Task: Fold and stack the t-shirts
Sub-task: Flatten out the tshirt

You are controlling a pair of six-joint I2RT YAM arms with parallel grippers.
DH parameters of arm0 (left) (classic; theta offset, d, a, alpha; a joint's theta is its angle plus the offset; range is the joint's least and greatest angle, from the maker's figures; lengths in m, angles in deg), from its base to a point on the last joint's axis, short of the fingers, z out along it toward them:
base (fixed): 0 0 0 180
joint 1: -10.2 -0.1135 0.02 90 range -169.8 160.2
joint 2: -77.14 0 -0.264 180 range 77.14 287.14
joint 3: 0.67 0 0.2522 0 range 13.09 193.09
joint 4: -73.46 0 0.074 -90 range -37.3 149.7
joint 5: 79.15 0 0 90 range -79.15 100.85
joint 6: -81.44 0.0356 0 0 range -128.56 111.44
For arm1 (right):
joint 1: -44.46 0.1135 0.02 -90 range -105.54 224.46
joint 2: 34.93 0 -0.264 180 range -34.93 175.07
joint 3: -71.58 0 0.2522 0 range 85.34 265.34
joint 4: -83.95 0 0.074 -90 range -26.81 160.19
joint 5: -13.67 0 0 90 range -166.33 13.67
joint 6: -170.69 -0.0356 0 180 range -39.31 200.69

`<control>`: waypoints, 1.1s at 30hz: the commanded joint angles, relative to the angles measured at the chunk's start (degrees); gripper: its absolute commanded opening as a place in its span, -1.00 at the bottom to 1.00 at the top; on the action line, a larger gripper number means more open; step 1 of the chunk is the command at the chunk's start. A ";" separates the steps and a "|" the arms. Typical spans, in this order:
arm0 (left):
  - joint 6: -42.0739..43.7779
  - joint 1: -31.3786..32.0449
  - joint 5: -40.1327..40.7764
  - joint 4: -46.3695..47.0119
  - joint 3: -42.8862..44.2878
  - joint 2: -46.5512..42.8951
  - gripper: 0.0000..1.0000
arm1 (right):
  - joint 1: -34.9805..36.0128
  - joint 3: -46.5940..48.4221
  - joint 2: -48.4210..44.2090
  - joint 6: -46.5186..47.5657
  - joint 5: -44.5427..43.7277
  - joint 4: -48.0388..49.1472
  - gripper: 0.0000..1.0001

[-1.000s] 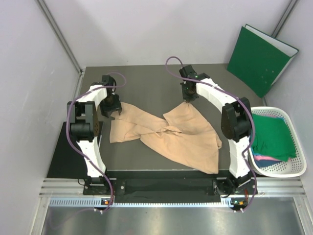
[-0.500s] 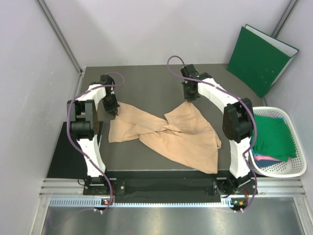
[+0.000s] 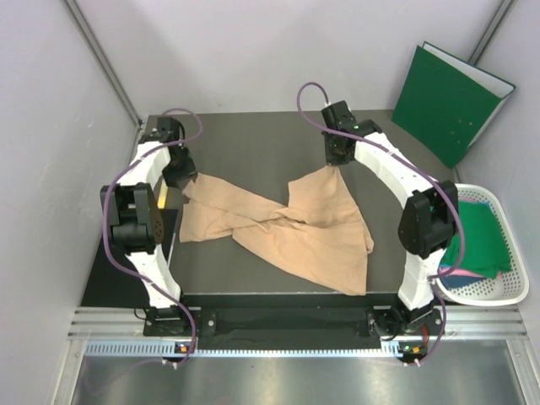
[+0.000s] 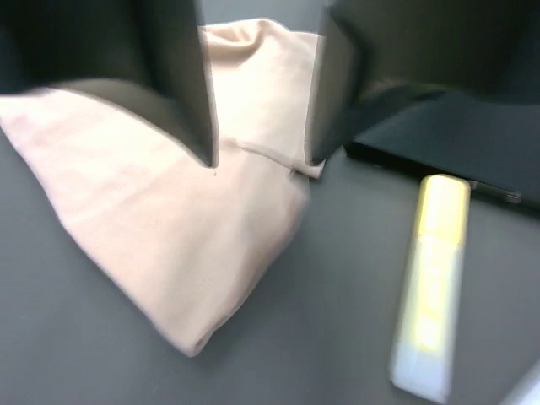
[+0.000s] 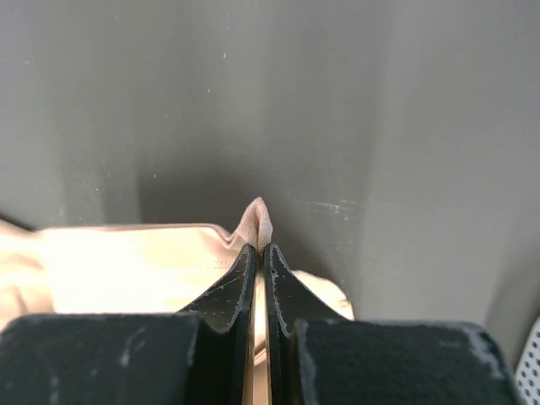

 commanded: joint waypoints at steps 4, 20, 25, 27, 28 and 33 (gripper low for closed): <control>-0.29 -0.51 0.89 1.08 2.75 0.33 0.04 | -1.72 2.63 -3.45 1.97 -1.49 -0.09 -1.00; -2.66 -11.75 -12.64 7.06 -3.23 4.11 0.18 | -1.72 -2.47 -5.56 0.56 0.18 1.23 -1.00; -3.19 -12.37 -15.71 7.67 -3.06 6.39 0.15 | -1.81 -2.73 -5.56 0.39 0.35 1.32 -1.00; -3.45 -12.37 -16.77 7.94 -3.23 7.36 0.13 | -1.72 -2.38 -5.47 0.39 0.36 1.23 -1.00; -3.54 -12.37 -17.73 8.37 -3.41 7.54 0.12 | -1.72 -2.38 -5.47 0.39 0.53 1.23 -1.00; -4.07 -12.37 -19.23 9.70 -5.16 6.06 0.10 | -1.81 -2.12 -5.21 0.30 0.71 0.97 -1.00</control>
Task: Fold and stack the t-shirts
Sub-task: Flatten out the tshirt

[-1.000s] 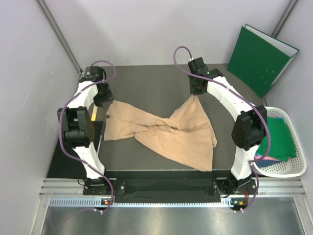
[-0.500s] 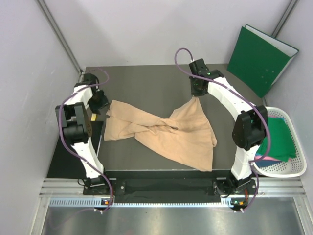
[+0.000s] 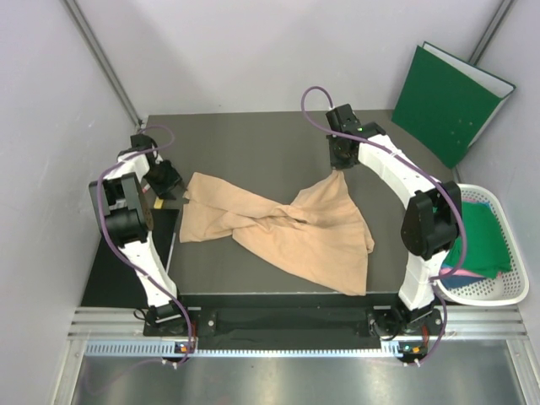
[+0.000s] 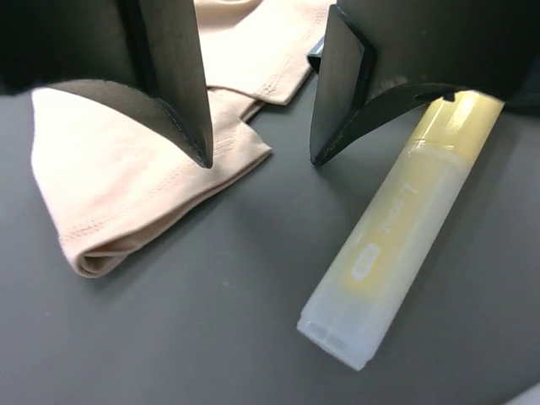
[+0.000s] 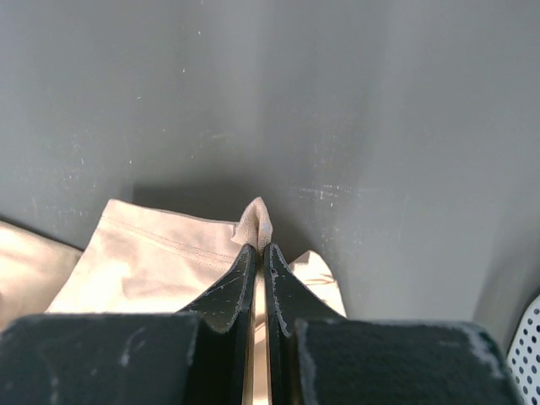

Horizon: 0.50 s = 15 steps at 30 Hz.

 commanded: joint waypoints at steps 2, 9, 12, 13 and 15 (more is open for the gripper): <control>-0.92 0.09 -3.37 4.21 -3.61 -1.34 0.08 | -0.37 0.92 -2.96 -0.58 0.40 1.03 -1.00; -0.92 0.17 -5.57 4.57 -4.32 0.41 0.03 | -0.28 0.92 -2.17 -0.93 0.84 1.12 -1.00; -0.83 0.17 -6.09 4.92 -4.76 0.50 -0.02 | -0.28 0.92 -1.99 -0.93 0.93 1.12 -1.00; -0.66 0.26 -6.01 4.75 -4.76 0.76 -0.06 | -0.19 1.09 -1.90 -0.93 1.02 1.12 -1.00; -0.57 0.26 -6.01 4.49 -4.50 1.37 -0.32 | -0.19 1.18 -1.55 -1.02 1.37 1.21 -1.00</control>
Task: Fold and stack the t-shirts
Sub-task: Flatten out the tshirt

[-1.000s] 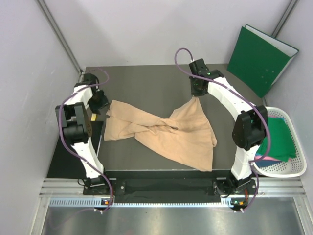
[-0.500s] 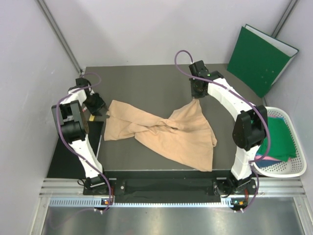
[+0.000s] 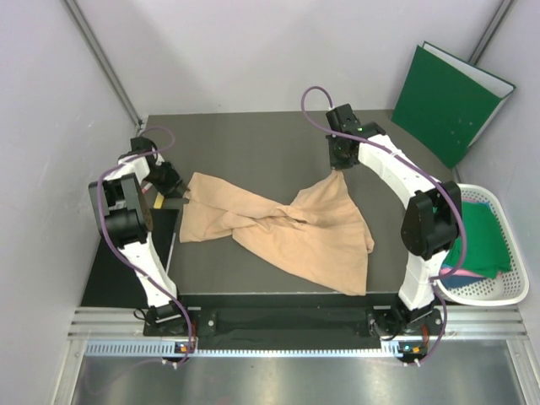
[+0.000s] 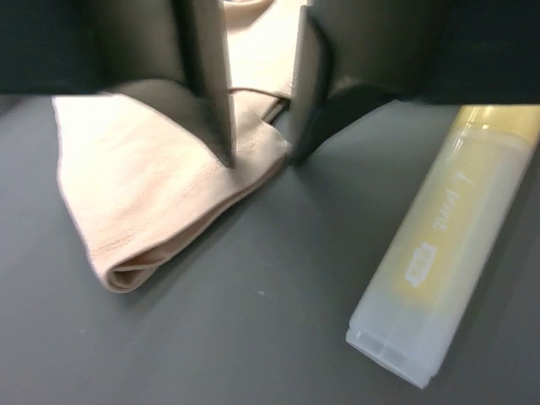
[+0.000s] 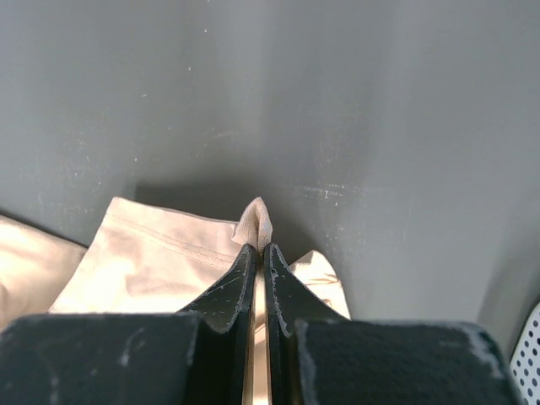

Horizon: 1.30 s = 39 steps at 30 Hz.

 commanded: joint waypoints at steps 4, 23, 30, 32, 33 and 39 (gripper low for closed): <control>0.37 0.35 0.90 -0.59 -0.52 2.58 -1.00 | -0.28 1.54 -1.64 -1.10 0.85 1.01 -1.00; -1.12 0.35 -1.64 -2.27 4.93 -17.70 -1.00 | -0.28 2.85 -10.86 0.74 -2.67 2.77 -1.00; -3.49 0.44 -2.78 0.55 4.93 -26.32 -1.00 | -1.42 8.82 -14.11 1.00 -2.93 1.90 -1.00; -4.11 0.35 -3.31 1.86 5.28 -29.31 -1.00 | -1.51 11.81 -15.78 1.62 -2.94 1.72 -1.00; -4.63 0.44 -3.23 2.30 5.81 -30.36 -1.00 | -1.51 12.86 -16.57 1.88 -2.93 1.72 -1.00; -5.25 0.53 -5.16 1.07 10.20 -35.64 -1.00 | -1.51 16.92 -25.27 4.87 -2.94 4.69 -1.00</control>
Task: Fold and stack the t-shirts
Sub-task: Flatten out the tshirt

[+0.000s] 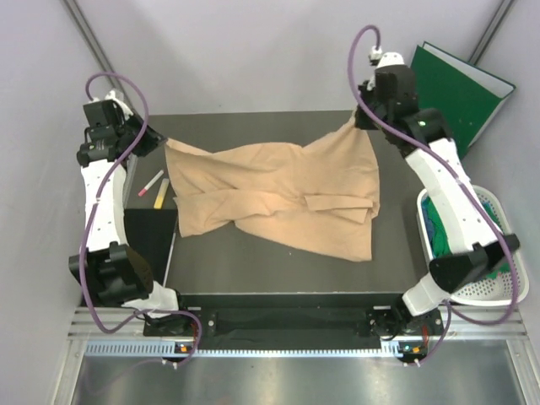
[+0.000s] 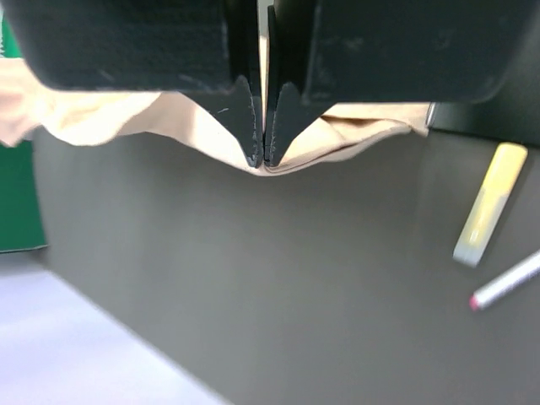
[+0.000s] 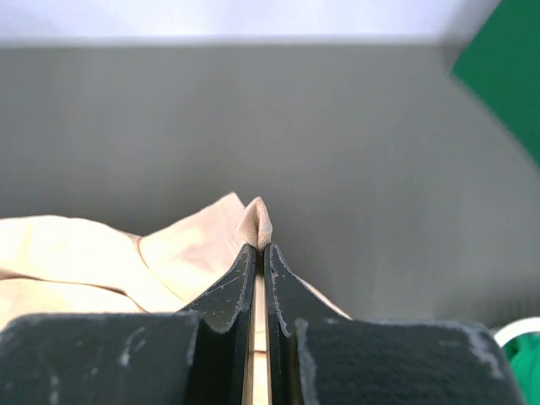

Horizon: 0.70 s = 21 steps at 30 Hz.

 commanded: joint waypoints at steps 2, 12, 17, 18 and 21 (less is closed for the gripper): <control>-1.36 0.46 -2.93 2.74 4.79 -6.45 -1.00 | -0.42 3.98 -13.95 4.13 -0.84 6.00 -1.00; 1.53 3.54 -0.04 0.54 12.26 -14.26 -1.00 | -0.33 2.66 -29.09 8.27 0.57 5.21 -1.00; 4.25 4.77 4.09 -0.25 15.85 -19.10 -1.00 | -0.33 0.90 -36.47 7.92 2.41 5.12 -1.00; 4.35 4.94 5.58 -0.60 16.30 -20.59 -1.00 | -0.33 0.72 -37.35 7.83 3.03 4.95 -1.00; 5.14 6.08 7.08 -0.43 17.79 -23.23 -1.00 | -0.33 2.38 -40.34 7.74 4.08 4.25 -1.00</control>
